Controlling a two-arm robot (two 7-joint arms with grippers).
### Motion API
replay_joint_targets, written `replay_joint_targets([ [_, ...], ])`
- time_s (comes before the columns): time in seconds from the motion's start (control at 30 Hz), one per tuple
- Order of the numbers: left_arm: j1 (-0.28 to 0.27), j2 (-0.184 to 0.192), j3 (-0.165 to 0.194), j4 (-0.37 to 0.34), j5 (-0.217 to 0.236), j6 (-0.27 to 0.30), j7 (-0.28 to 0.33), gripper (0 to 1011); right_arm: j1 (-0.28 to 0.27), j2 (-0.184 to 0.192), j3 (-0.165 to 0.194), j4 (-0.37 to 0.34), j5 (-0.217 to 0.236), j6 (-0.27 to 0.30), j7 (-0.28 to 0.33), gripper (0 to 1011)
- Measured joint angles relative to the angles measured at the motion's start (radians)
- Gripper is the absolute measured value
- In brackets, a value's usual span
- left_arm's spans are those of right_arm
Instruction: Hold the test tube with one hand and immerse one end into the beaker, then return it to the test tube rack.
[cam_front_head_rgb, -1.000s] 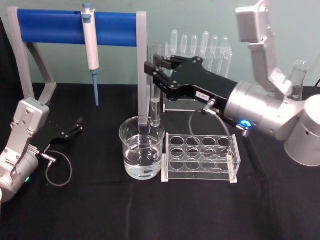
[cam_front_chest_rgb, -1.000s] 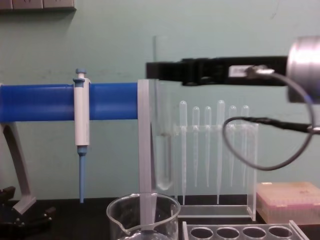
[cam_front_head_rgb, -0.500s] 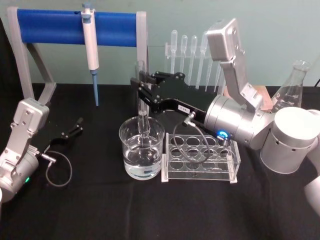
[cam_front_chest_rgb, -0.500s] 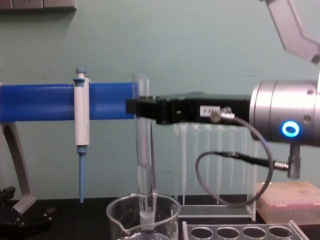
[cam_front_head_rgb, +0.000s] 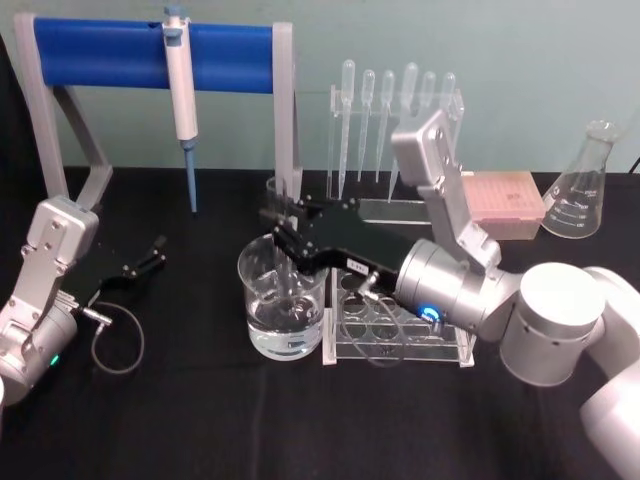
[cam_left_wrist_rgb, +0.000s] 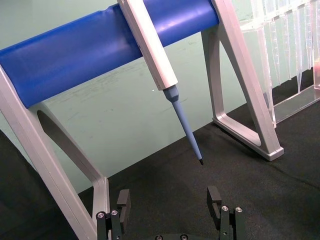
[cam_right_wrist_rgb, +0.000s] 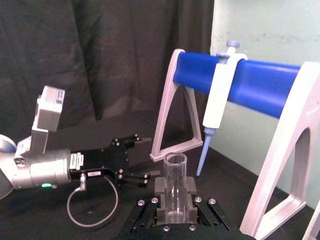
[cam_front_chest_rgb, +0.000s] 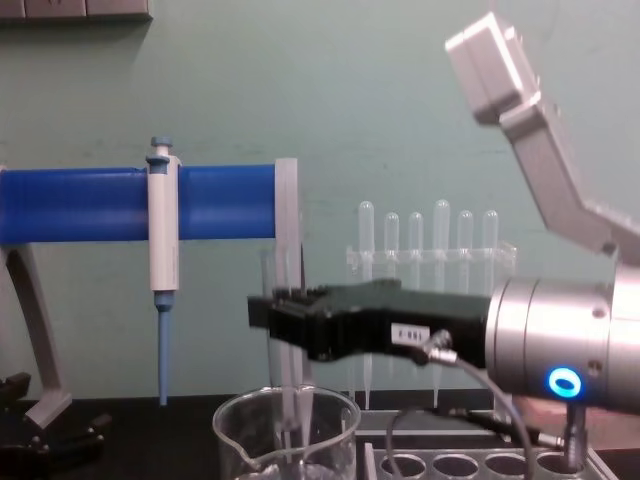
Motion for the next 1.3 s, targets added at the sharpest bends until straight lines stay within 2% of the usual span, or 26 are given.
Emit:
replay_joint_targets([
  [0.27, 0.000, 0.000, 0.000, 0.000, 0.000, 0.000, 0.000, 1000, -0.022, -0.027, 0.013, 0.057, -0.010, -0.047, 0.017, 226],
  [0.47, 0.000, 0.000, 0.000, 0.000, 0.000, 0.000, 0.000, 1000, -0.035, -0.037, 0.028, 0.065, -0.017, -0.061, 0.018, 226],
  [0.77, 0.000, 0.000, 0.000, 0.000, 0.000, 0.000, 0.000, 1000, -0.045, -0.044, 0.039, 0.070, -0.021, -0.063, 0.023, 226],
  [1.3, 0.000, 0.000, 0.000, 0.000, 0.000, 0.000, 0.000, 1000, -0.043, -0.043, 0.038, 0.070, -0.020, -0.062, 0.023, 226],
])
